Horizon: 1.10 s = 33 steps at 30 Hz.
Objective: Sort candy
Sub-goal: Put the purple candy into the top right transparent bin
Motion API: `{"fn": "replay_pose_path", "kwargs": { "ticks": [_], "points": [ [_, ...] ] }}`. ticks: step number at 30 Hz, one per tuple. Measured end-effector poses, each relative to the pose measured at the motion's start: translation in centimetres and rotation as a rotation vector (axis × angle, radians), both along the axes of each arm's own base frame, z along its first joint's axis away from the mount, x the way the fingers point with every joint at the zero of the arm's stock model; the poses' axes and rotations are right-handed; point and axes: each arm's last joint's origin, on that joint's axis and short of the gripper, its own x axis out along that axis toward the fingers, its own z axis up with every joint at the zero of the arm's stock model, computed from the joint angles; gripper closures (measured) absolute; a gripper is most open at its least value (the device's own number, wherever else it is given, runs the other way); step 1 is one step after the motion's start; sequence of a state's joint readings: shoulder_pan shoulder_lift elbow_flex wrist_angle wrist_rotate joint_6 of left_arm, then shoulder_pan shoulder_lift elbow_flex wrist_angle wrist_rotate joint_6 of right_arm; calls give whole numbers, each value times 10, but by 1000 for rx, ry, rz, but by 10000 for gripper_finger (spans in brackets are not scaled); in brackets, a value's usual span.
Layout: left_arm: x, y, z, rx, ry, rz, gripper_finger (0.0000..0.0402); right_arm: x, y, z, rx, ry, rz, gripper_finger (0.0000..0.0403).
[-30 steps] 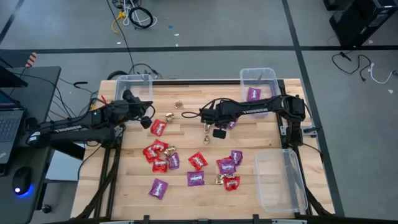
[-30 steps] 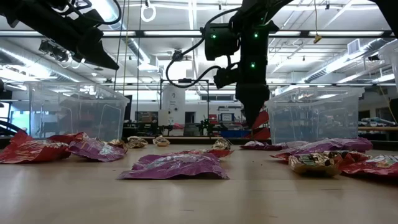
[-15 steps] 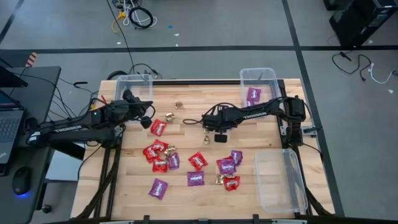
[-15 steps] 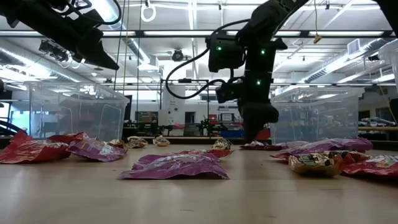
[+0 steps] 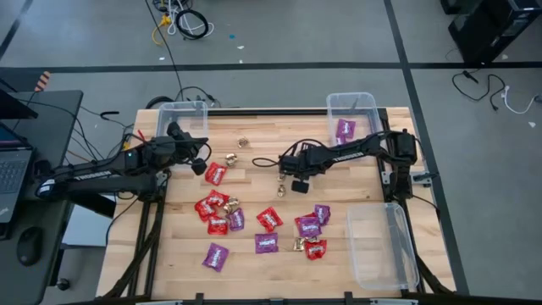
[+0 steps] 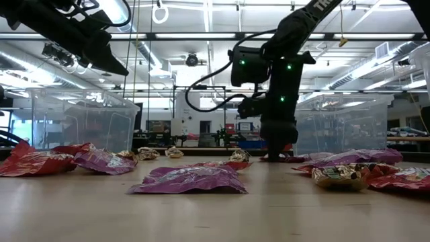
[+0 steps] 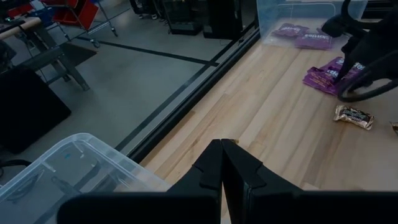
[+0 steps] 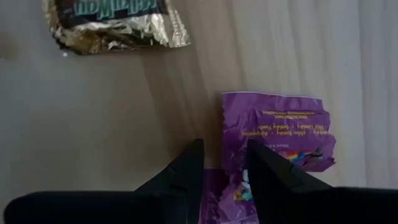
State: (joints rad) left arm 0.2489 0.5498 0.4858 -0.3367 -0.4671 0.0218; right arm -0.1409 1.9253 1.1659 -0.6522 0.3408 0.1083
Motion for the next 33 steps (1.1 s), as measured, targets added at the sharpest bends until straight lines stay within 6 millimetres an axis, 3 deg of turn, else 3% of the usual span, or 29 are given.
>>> {"fn": "replay_pose_path", "kwargs": {
  "ticks": [9,17,26,33],
  "points": [
    [0,0,0,-1,-2,1,393,-2,-13,-2,31,-34,-36,314],
    [0,0,0,-2,-3,1,393,-2,-22,-2,78,-59,-45,396],
    [0,0,0,-1,-2,1,393,-1,-22,1,82,-88,-61,402],
    [0,0,0,-1,-2,1,393,-1,-19,21,44,-157,-73,403]
  ]
}}
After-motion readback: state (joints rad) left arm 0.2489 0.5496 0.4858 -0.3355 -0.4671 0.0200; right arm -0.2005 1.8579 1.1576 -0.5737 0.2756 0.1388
